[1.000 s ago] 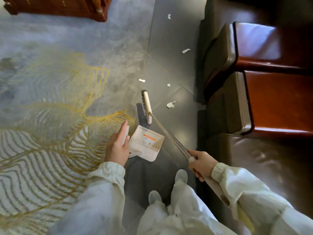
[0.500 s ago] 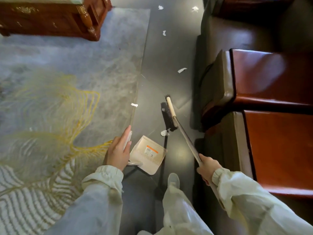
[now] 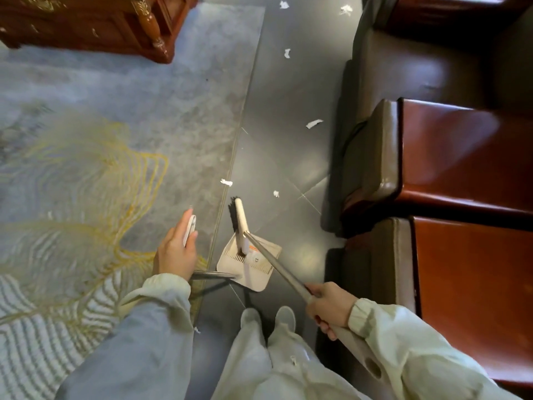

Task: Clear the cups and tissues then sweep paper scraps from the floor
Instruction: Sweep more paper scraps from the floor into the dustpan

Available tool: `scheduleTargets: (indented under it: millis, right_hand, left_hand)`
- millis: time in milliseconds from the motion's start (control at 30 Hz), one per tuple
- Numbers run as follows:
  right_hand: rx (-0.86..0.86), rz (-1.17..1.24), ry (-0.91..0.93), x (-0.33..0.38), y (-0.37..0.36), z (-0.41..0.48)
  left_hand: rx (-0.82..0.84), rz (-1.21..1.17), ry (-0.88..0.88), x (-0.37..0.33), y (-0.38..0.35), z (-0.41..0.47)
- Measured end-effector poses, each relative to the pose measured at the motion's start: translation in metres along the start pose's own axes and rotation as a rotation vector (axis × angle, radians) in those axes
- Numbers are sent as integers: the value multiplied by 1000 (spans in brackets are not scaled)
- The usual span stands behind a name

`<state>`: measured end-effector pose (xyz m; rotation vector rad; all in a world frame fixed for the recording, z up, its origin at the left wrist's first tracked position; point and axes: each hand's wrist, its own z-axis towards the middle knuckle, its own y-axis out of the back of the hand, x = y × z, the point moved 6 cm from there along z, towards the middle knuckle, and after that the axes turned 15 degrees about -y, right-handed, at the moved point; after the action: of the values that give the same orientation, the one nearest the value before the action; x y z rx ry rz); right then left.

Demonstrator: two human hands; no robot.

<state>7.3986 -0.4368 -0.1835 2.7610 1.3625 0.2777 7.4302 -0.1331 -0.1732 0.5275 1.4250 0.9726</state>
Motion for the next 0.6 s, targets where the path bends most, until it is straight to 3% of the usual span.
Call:
scheduleTargets:
  millis: [233,600]
  right_hand:
    - [-215,2,108,70,42,7]
    - [-286,21,145,224,95,69]
  left_hand:
    - [-174,-9,128,18,23,27]
    - [-148,12,110,78,35,157]
